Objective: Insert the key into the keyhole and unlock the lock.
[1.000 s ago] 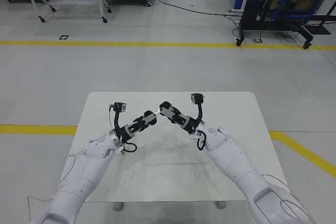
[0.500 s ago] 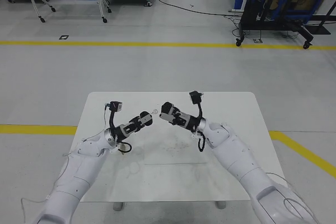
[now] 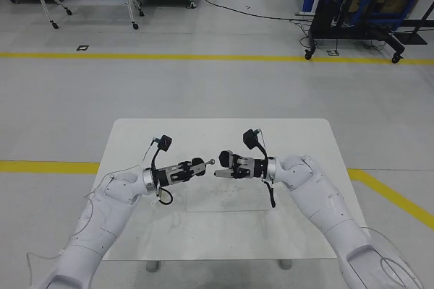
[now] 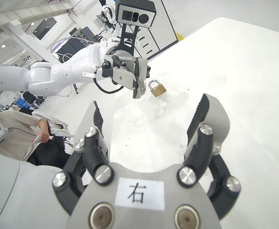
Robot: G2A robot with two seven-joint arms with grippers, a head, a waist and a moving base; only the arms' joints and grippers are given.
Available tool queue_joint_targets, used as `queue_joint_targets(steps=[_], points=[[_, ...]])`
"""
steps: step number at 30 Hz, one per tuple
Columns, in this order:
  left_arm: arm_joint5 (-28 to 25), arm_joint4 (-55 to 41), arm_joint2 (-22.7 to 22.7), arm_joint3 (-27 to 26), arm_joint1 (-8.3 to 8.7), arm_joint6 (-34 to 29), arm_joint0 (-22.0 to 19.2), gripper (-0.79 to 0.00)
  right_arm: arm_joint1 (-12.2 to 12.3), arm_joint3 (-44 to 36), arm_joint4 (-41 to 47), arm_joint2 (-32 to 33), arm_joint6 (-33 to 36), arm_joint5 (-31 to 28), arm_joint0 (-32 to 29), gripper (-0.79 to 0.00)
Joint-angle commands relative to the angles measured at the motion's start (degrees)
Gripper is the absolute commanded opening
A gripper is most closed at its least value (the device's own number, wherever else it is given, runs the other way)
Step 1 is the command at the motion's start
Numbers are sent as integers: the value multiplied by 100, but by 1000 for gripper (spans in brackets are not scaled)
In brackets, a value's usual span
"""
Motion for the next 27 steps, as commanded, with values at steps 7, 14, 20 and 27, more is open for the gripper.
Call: queue_joint_targets(steps=[7, 14, 20, 27], points=[[13, 95, 152, 46, 3, -70, -109, -785, 45, 151, 584, -159, 385, 5, 157, -413], [0, 161, 241, 98, 13, -73, -171, -785, 54, 223, 985, -371, 535, 155, 239, -545], [-22, 213, 307, 116, 17, 4, -192, -785, 62, 321, 1095, -567, 547, 167, 324, -674], [-42, 201, 360, 142, 30, 58, -214, -785, 84, 437, 1210, -721, 498, 118, 406, -785]])
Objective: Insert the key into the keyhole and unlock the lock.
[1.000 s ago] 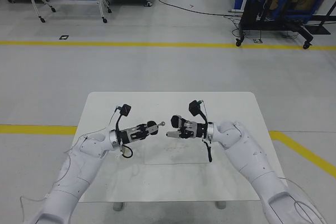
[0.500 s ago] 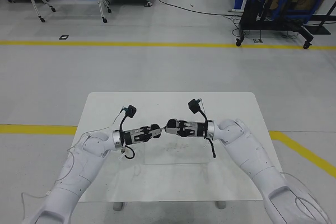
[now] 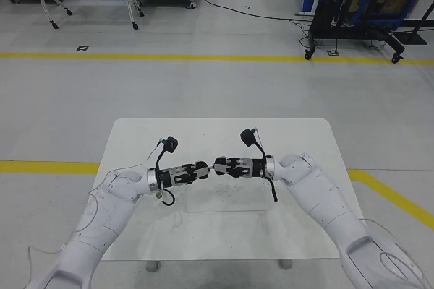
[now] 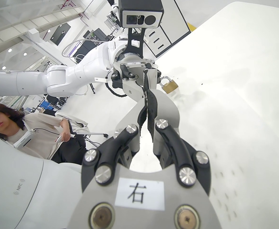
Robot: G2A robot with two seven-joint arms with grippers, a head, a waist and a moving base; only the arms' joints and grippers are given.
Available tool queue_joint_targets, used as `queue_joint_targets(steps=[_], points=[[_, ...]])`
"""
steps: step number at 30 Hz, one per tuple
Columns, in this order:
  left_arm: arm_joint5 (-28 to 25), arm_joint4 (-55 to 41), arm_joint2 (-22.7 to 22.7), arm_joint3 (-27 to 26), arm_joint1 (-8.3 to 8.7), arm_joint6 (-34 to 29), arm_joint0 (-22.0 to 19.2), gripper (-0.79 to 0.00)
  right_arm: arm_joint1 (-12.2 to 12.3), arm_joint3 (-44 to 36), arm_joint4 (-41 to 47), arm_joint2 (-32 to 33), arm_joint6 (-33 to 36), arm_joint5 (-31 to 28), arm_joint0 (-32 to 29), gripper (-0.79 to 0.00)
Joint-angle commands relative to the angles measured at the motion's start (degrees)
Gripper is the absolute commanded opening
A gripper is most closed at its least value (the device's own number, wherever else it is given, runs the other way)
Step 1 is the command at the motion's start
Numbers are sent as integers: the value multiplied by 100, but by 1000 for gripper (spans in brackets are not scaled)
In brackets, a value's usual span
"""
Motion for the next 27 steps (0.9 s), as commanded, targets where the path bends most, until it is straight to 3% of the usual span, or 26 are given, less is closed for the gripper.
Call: queue_joint_targets(steps=[1, 2, 3, 4, 11, 18, 27], points=[[-1, -9, 9, 10, 2, 36, -5, -785, 9, 14, 12, -45, -19, -19, 18, -785], [1, -23, 14, 14, 2, 63, -3, -785, 15, 23, 23, -64, -29, -29, 27, -785], [1, -36, 22, 15, 3, 72, -4, -508, 21, 32, 31, -80, -45, -45, 35, -785], [5, -64, 23, 19, 5, 86, -6, 0, 27, 43, 43, -94, -58, -58, 40, -785], [-309, -409, -147, 0, 74, 198, 57, 0, 163, -142, -15, 142, -313, -125, -18, -785], [-383, -811, -594, -380, 224, 333, 334, 0, 492, -971, -271, 915, -771, -125, -646, -785], [-360, -461, -661, -573, 242, 511, 433, 0, 492, -971, -271, 915, -771, -125, -646, -785]])
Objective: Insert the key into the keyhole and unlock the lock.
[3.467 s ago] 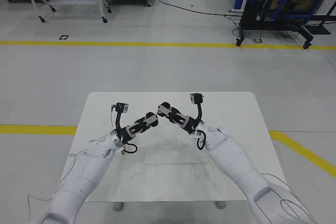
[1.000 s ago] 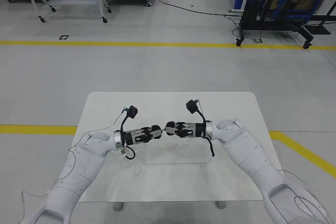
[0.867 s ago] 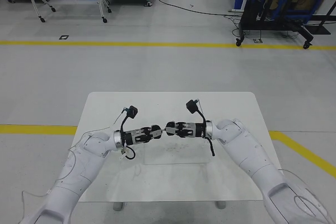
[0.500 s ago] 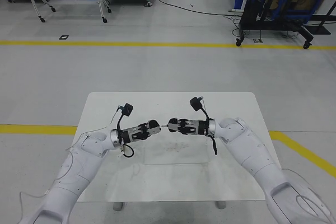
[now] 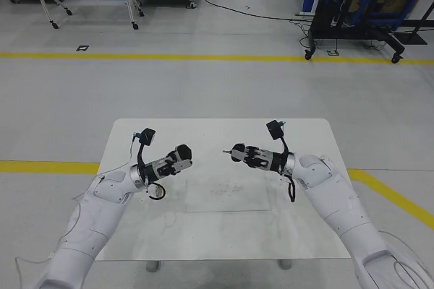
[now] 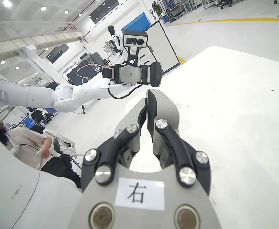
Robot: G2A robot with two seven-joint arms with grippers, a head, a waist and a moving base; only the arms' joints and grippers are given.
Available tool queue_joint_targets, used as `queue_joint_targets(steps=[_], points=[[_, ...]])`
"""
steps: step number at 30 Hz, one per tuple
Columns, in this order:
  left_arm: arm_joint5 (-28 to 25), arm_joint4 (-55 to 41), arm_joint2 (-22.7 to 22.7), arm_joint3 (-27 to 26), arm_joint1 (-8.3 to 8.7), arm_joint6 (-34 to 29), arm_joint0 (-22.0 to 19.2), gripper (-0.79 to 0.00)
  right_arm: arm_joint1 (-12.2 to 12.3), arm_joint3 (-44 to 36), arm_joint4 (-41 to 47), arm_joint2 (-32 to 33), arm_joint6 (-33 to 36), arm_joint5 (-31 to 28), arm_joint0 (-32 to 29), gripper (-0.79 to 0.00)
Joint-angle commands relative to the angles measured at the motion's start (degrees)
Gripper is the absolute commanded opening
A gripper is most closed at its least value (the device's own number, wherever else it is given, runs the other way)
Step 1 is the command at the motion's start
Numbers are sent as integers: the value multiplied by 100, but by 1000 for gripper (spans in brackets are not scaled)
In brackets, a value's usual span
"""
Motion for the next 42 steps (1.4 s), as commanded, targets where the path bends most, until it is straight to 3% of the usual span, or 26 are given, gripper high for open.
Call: queue_joint_targets(steps=[1, 4, 7, 10, 12, 14, 17, 21, 23, 25, 28, 42], points=[[-21, 425, -168, -218, 38, 290, 175, 0, 0, 0, 0, 0, 0, 0, 0, -785], [-21, 1120, -874, -678, 207, 727, 705, 0, 0, 0, 0, 0, 0, 0, 0, -785], [126, 2357, -1871, -1593, 406, 1124, 1603, 0, 0, 0, 0, 0, 0, 0, 0, -785], [925, 3732, -2651, -2690, 494, 1583, 2601, 0, 0, 0, 0, 0, 0, 0, 0, -785], [1499, 4576, -2808, -3238, 509, 1647, 3097, 0, 0, 0, 0, 0, 0, 0, 0, -785], [2169, 5357, -2744, -3518, 507, 1524, 3322, 0, 0, 0, 0, 0, 0, 0, 0, -785], [2800, 6014, -2340, -3594, 474, 1291, 3314, 0, 0, 0, 0, 0, 0, 0, 0, -785], [3366, 6420, -1862, -3267, 415, 1111, 2891, 0, 0, 0, 0, 0, 0, 0, 0, -785], [3577, 6534, -1660, -3070, 382, 1089, 2704, -77, 0, 0, 0, 0, 0, 0, 0, -785], [3646, 6542, -1499, -2896, 359, 949, 2549, -332, 0, 0, 0, 0, 0, 0, 0, -785], [3750, 6576, -1372, -2748, 341, 800, 2378, -422, 0, 0, 0, 0, 0, 0, 0, -785], [4095, 6749, -1465, -2958, 367, 815, 2537, -600, 0, 0, 0, 0, 0, 0, 0, -785]])
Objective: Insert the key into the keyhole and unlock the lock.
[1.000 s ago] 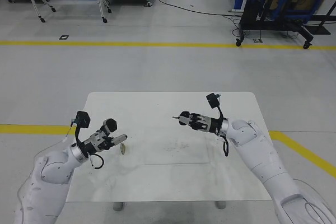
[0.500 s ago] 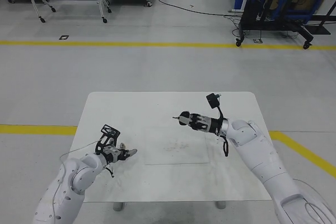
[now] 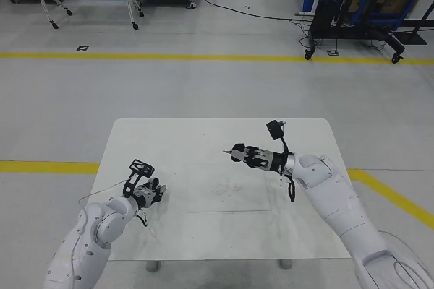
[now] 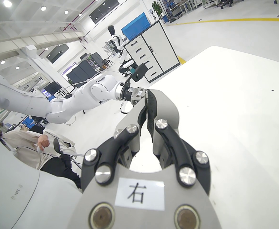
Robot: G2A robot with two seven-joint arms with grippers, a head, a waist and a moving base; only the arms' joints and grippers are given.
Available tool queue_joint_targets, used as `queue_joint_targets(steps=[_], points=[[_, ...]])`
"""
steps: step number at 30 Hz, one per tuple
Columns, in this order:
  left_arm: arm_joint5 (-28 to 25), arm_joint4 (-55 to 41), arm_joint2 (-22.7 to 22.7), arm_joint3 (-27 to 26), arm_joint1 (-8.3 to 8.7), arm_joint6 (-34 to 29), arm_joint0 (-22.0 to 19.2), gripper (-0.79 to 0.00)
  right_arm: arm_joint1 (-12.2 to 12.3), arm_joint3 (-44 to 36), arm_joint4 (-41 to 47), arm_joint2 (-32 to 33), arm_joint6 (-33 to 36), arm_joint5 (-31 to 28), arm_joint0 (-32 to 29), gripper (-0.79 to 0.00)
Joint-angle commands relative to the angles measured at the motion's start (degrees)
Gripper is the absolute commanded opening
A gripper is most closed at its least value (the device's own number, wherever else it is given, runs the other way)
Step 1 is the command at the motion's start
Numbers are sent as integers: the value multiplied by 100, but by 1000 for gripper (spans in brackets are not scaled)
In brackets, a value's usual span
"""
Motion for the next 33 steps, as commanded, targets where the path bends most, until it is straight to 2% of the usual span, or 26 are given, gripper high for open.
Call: queue_joint_targets(steps=[1, 10, 17, 18, 19, 29, 33], points=[[51, 50, -7, -80, 6, -44, 61, -600, 0, 0, 0, 0, 0, 0, 0, -785], [265, 217, -9, -306, 15, -75, 203, -600, 0, 0, 0, 0, 0, 0, 0, -785], [430, 300, -11, -357, 16, -141, 227, -720, 0, 0, 0, 0, 0, 0, 0, -785], [451, 305, -3, -342, 14, -147, 217, -770, 0, 0, 0, 0, 0, 0, 0, -785], [453, 314, 8, -322, 12, -152, 198, -785, 0, 0, 0, 0, 0, 0, 0, -785], [538, 316, 52, -71, -8, -100, -12, -785, 0, 0, 0, 0, 0, 0, 0, -785], [392, 214, 53, 1, -13, 15, -62, -785, 0, 0, 0, 0, 0, 0, 0, -785]])
